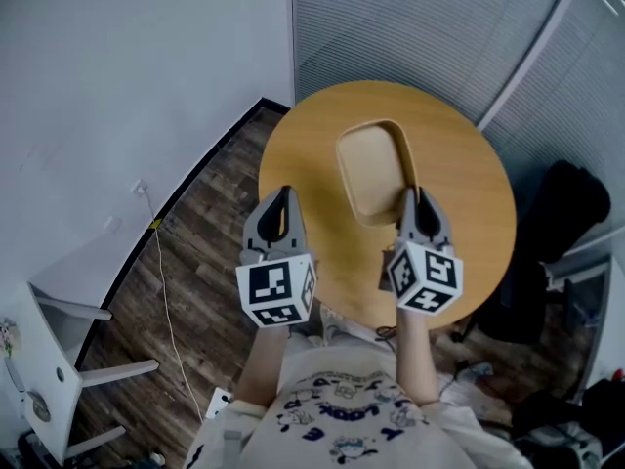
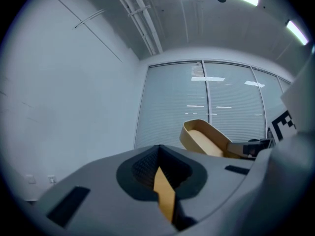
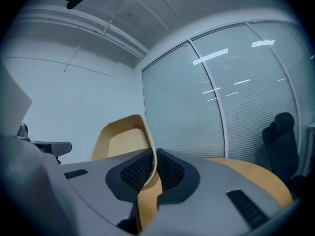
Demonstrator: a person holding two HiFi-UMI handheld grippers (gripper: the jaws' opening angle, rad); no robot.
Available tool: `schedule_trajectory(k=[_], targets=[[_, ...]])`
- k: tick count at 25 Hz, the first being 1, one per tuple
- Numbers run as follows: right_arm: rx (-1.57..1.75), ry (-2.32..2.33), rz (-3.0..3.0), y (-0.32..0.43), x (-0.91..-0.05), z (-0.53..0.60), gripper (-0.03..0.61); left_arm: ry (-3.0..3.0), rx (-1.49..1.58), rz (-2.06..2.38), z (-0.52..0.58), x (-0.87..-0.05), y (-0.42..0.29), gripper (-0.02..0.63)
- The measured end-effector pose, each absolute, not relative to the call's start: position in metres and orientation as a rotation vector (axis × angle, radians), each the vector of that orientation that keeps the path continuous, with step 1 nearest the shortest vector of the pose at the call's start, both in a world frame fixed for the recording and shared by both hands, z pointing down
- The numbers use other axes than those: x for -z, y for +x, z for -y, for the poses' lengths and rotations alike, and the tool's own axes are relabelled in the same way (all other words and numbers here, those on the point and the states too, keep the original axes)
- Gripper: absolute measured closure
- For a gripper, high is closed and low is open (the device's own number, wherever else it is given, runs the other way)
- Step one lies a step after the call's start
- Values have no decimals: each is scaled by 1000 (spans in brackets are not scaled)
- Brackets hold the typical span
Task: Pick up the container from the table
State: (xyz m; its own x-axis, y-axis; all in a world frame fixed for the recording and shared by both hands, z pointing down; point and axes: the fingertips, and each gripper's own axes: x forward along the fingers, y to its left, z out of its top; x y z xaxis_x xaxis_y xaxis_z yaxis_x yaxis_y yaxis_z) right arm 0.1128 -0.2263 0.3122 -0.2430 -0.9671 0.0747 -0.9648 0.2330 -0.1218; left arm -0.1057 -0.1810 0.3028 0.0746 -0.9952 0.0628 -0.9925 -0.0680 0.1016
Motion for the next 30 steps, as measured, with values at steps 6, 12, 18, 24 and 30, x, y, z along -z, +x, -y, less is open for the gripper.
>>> schedule_trajectory(k=[6,12,18,24,30], targets=[[229,-1919,-2450,118,-312,222,554,2219,41,2058,178,-301,-100,612],[217,-1919,-2447,120,-311,221,554,2223,42,2062,176,-300,-98,612],[214,-1915,-2450,118,-309,223,554,2222,43,2065,178,-298,-99,612],[219,-1907,-2460,118,-310,225,554,2220,36,2062,180,-300,-98,612],[214,-1906,-2464,115,-309,223,554,2220,35,2060,179,-300,-99,612]])
